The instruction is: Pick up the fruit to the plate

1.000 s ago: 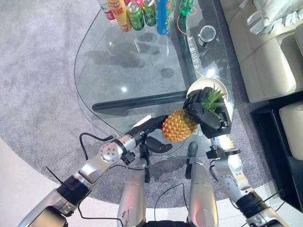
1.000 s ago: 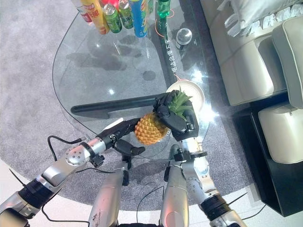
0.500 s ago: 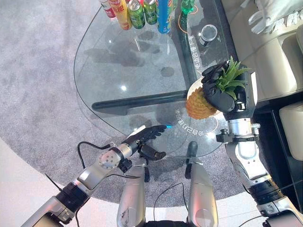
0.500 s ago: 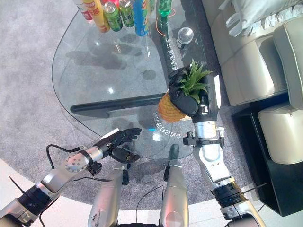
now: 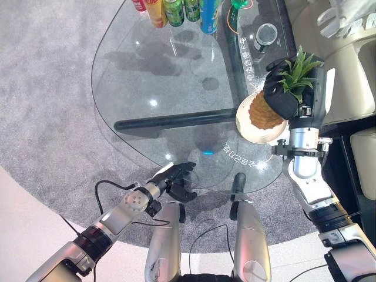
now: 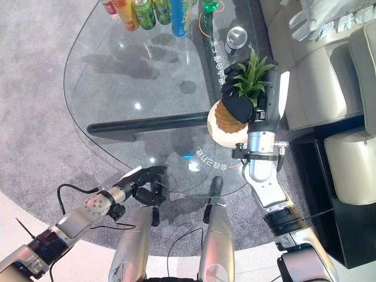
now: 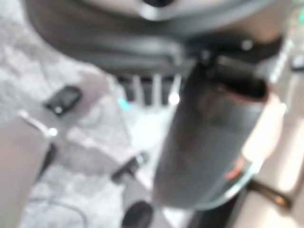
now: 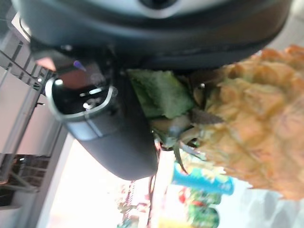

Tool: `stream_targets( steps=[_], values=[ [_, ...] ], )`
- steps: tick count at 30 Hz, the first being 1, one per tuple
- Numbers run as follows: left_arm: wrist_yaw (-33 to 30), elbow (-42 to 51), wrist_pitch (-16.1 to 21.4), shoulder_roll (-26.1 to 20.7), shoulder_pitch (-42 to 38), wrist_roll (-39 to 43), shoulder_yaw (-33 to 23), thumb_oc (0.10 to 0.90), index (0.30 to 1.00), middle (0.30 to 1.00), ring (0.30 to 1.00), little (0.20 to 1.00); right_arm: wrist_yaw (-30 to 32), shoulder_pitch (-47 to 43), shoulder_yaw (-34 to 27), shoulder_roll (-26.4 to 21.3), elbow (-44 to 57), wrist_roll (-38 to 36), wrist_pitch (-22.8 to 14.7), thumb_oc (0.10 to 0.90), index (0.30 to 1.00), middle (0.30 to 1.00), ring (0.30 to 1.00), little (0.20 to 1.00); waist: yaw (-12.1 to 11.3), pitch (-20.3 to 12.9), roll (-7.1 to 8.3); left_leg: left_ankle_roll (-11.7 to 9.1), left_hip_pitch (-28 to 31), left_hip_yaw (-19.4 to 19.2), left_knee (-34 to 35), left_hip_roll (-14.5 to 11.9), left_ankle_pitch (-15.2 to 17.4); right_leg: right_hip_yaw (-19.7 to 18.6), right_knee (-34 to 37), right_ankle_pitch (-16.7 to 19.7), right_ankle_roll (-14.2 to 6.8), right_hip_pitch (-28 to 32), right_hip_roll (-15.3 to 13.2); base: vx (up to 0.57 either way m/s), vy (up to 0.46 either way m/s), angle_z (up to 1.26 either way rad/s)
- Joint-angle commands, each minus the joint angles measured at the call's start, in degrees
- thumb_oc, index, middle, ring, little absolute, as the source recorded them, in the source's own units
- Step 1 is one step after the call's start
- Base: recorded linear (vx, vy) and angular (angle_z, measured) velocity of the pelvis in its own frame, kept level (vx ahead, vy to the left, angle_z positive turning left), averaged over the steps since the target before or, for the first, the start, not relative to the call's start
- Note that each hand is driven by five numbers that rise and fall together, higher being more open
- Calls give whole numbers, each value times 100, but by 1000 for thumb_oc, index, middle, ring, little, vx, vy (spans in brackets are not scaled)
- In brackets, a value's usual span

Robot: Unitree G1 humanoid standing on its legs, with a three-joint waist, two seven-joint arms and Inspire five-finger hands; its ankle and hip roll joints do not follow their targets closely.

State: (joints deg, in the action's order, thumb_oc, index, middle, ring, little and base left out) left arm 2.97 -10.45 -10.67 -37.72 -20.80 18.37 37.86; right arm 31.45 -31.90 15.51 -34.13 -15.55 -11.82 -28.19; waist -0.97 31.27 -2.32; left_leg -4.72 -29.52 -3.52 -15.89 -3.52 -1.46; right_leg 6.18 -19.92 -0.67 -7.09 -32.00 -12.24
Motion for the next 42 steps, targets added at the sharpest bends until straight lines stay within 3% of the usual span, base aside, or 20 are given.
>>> stream_targets(
  steps=[1, 9, 21, 42],
  values=[
    [-155, 335, 205, 67, 75, 43, 150, 800, 900, 900, 900, 900, 527, -938, -303, -532, 440, 410, -506, 100, 300, 300, 300, 200, 68, -147, -29, 309, -276, -401, -656, 666, 700, 633, 149, -75, 88, 85, 556, 0, 0, 0],
    [-426, 62, 405, 139, 47, 155, 564, 800, 900, 900, 900, 900, 975, -1625, -10, -720, -607, 784, -327, 100, 300, 300, 300, 200, 28, -147, -227, 269, -648, -366, -633, 711, 638, 611, 103, -57, 80, -331, 568, -8, 33, 1],
    [-793, 220, 657, 268, -15, 366, 1097, 800, 900, 900, 900, 900, 1372, -2362, 380, -751, -1610, 853, -598, 100, 300, 300, 300, 200, -65, -147, -616, 247, -1328, -333, -574, 837, 505, 574, 31, -3, 117, -1135, 551, -6, 43, 2],
    [-1173, 395, 776, 387, 27, 474, 1360, 800, 900, 900, 900, 900, 1992, -2649, 335, -685, -1766, 1505, -980, 100, 300, 300, 300, 200, -102, -147, -856, 281, -1761, -295, -622, 912, 456, 490, -126, 18, 116, -1673, 527, 1, 9, 1]
  ],
)
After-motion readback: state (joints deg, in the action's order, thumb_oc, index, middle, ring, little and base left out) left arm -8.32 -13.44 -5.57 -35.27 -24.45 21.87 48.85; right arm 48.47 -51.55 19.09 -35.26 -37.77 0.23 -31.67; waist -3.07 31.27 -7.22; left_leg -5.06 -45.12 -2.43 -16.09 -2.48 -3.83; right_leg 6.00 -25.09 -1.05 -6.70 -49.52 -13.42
